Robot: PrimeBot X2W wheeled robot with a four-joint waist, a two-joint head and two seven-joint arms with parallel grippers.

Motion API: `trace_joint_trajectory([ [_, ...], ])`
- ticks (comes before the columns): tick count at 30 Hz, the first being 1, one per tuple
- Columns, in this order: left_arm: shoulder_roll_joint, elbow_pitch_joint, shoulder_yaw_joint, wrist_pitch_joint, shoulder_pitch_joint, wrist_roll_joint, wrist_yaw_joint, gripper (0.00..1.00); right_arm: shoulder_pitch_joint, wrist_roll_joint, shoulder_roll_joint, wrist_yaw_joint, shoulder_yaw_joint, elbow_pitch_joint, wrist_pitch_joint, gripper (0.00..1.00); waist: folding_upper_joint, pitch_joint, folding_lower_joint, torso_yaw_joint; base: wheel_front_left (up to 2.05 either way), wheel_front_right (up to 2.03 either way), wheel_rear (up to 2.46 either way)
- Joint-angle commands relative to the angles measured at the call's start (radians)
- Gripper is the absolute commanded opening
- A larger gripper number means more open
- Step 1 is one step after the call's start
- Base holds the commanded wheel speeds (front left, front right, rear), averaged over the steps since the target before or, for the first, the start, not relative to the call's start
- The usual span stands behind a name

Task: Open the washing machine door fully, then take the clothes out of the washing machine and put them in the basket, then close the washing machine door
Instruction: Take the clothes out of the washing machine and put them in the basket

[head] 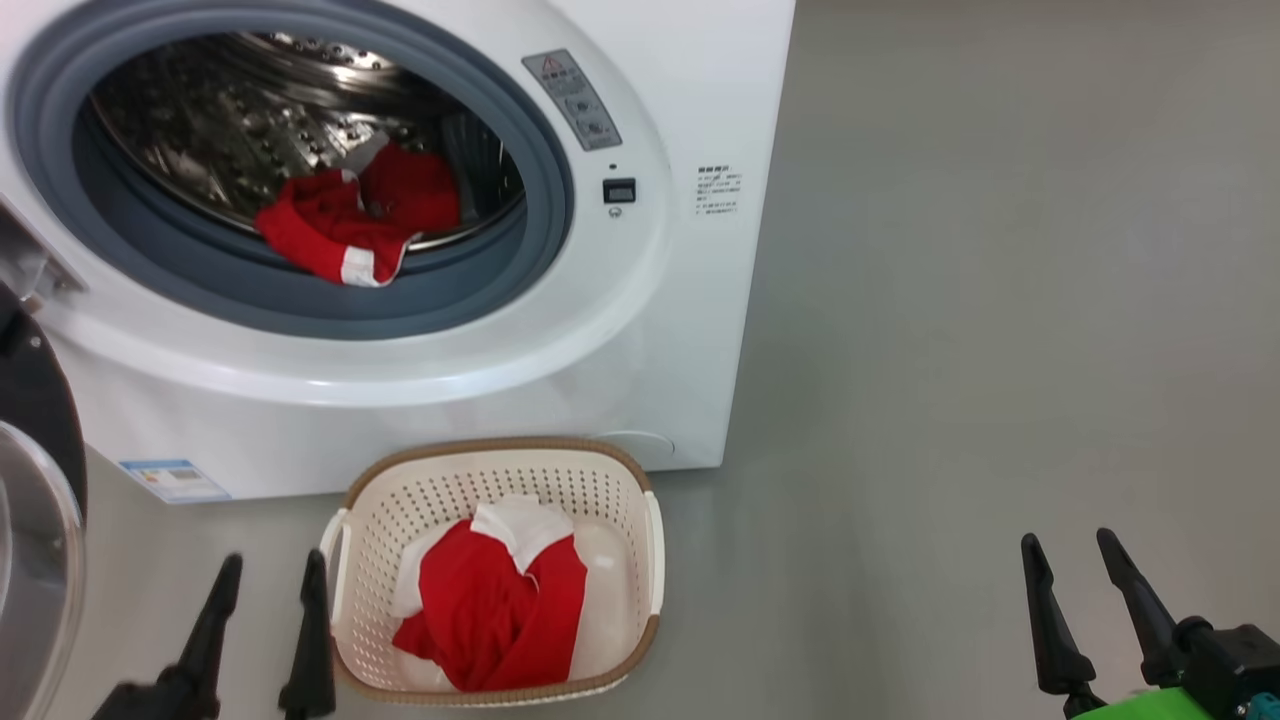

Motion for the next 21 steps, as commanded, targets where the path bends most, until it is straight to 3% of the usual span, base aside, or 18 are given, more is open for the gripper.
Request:
trace_joint_trajectory([
  [1, 0.007, -0.007, 0.016, -0.005, -0.072, 0.010, -0.005, 1.00, -0.037, 0.016, -0.014, 0.006, 0.024, -0.030, -0.006, 1.00, 0.0000, 0.032, 0.0000, 0.002, 0.00, 0.00, 0.00],
  [12, 0.058, 0.282, -0.046, -0.005, -0.412, 0.033, -0.005, 1.00, -0.141, 0.048, -0.013, 0.006, 0.049, -0.037, -0.006, 1.00, 0.0000, 0.203, 0.0000, -0.009, 0.00, 0.00, 0.00],
  [21, 0.129, 0.593, -0.081, 0.019, -0.835, 0.073, 0.002, 1.00, -0.236, 0.074, -0.013, 0.006, 0.065, -0.049, -0.006, 1.00, 0.0000, 0.366, 0.0000, -0.049, 0.00, 0.00, 0.00],
])
